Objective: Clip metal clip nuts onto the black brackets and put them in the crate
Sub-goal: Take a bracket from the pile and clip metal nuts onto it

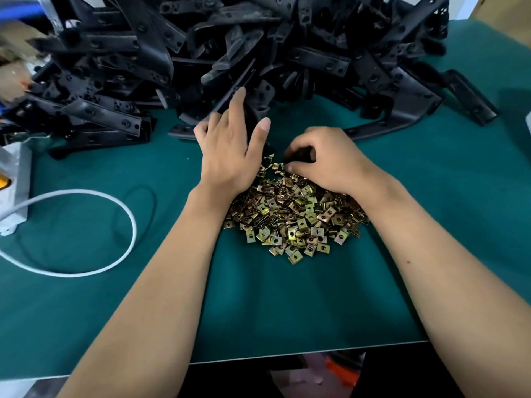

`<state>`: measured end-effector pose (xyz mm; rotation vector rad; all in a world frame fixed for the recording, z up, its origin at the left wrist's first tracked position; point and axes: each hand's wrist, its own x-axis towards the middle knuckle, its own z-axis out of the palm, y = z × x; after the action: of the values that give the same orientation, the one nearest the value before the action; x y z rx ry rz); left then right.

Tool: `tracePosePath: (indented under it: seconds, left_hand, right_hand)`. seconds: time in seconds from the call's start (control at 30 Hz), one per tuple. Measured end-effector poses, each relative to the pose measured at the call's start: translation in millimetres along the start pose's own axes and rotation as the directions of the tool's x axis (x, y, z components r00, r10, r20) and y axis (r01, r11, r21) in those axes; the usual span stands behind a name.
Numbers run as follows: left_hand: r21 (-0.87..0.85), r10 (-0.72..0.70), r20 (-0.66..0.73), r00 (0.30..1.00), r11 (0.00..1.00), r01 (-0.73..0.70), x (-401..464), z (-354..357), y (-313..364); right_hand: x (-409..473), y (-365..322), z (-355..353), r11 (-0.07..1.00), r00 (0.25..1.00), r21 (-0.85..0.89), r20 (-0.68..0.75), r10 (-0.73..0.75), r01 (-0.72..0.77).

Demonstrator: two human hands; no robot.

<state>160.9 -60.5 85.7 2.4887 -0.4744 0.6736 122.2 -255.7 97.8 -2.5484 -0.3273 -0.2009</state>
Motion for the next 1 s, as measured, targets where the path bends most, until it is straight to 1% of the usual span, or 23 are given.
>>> tracePosePath:
  seconds: [0.17, 0.3, 0.43, 0.6, 0.67, 0.77, 0.87, 1.0]
  left_hand:
    - [0.077, 0.002, 0.035, 0.999, 0.997, -0.005, 4.7, 4.6, 0.4]
    - [0.069, 0.001, 0.006, 1.0, 0.998, -0.002, 2.5, 4.2, 5.3]
    - [0.1, -0.023, -0.004, 1.0, 0.995, 0.023, 1.5, 5.2, 5.0]
    - [0.063, -0.064, -0.029, 0.997, 0.996, 0.066, -0.7, 4.8, 4.8]
    - [0.053, -0.069, -0.035, 0.997, 0.996, 0.071, -0.8, 3.6, 4.2]
    - [0.043, -0.069, -0.029, 0.997, 0.997, 0.07, -0.8, 2.2, 3.0]
    - [0.037, -0.084, -0.024, 0.996, 0.996, 0.084, -2.0, 2.5, 1.7]
    - [-0.005, -0.105, -0.039, 0.994, 0.995, 0.104, -3.8, 1.0, -0.7]
  right_hand:
    - [3.8, -0.1, 1.6, 0.998, 0.999, 0.049, 0.013, 0.048, -0.048]
    - [0.7, -1.8, 2.5, 0.996, 0.999, 0.075, 0.02, 0.043, -0.044]
    - [1.0, -6.9, 1.3, 0.999, 0.997, 0.023, 0.067, 0.032, -0.034]
    - [-3.9, -7.8, 0.3, 0.997, 0.997, 0.077, 0.071, 0.012, -0.018]
    - [-4.3, -8.5, 0.9, 0.999, 0.997, 0.048, 0.075, -0.008, 0.004]
    - [-3.0, -10.6, -0.7, 1.0, 0.992, -0.004, 0.126, -0.011, 0.011]
    - [-7.5, -12.0, -4.0, 0.999, 0.989, 0.041, 0.144, -0.023, 0.017]
    - [-14.2, -11.7, -5.2, 0.985, 0.998, 0.175, 0.065, -0.01, -0.002]
